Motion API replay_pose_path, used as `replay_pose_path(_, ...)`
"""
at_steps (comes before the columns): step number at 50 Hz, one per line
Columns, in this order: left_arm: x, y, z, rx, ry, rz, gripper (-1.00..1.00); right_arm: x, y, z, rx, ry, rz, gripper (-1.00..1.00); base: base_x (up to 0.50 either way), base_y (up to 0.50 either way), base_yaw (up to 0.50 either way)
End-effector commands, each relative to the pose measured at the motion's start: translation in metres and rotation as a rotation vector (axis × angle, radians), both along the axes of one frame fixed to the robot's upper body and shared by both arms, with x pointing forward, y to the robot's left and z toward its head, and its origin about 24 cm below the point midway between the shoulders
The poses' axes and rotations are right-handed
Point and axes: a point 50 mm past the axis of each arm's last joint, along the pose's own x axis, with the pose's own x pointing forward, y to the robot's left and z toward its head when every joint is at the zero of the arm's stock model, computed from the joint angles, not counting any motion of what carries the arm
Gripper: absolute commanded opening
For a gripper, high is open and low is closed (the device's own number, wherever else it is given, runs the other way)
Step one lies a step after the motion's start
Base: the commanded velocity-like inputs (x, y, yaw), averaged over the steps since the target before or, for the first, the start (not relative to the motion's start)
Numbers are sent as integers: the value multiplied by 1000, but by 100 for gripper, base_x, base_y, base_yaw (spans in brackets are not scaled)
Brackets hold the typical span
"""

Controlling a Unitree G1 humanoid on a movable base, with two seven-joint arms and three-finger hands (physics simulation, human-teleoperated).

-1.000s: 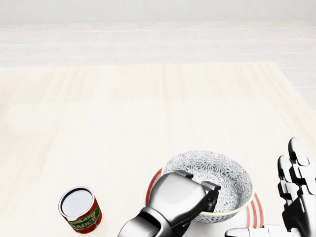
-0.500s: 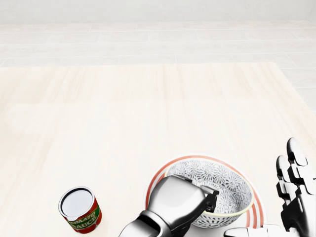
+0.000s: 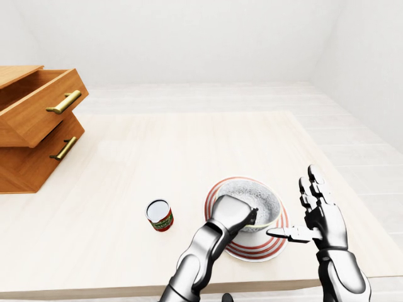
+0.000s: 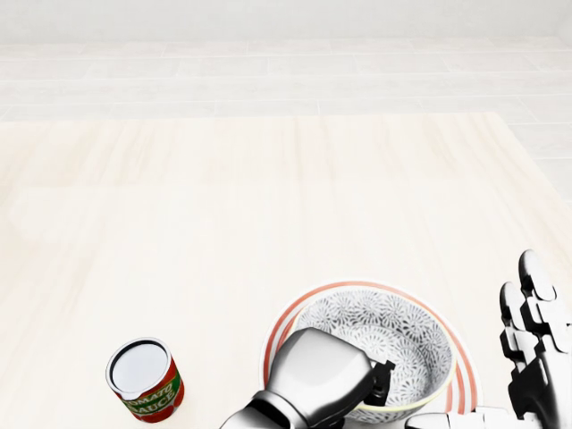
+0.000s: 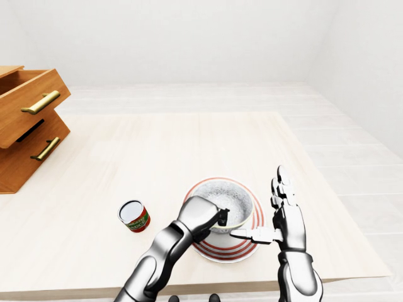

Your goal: Put the bowl on the plate.

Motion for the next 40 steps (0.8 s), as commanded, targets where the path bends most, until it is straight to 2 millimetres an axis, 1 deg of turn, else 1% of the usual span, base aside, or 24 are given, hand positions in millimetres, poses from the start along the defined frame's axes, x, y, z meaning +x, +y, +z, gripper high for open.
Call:
replay_pose_path(1,-2,1,2,-3,-10,1,-29,2,1,3,-4,-14,3,100,0,0,0)
replay_pose_path(3,-3,1,1,-1,-6,-1,-28,3,1,3,-5,-15,6,100,0,0,0)
replay_pose_path(6,-4,2,0,0,-1,-2,-17,4,2,3,-6,-18,6,100,0,0,0)
replay_pose_path(11,-1,4,3,1,-3,2,-12,6,2,6,-12,-30,10,100,0,0,0)
replay_pose_path(12,-1,4,3,0,-2,4,-6,7,2,7,-12,-32,11,100,0,0,0)
replay_pose_path(16,-3,5,2,6,0,3,7,8,3,5,-10,-28,14,100,0,0,0)
replay_pose_path(26,-6,7,5,5,5,0,16,6,2,3,-4,-19,10,100,0,0,0)
replay_pose_path(27,-6,8,5,9,1,-1,22,6,2,3,-4,-16,10,100,0,0,0)
replay_pose_path(30,-8,8,6,6,4,-1,25,5,2,0,0,-7,10,100,0,0,0)
replay_pose_path(33,-9,9,5,9,5,-1,39,5,3,-1,3,1,9,100,0,0,0)
replay_pose_path(40,-13,13,3,20,7,1,44,4,2,-2,4,6,7,100,0,0,0)
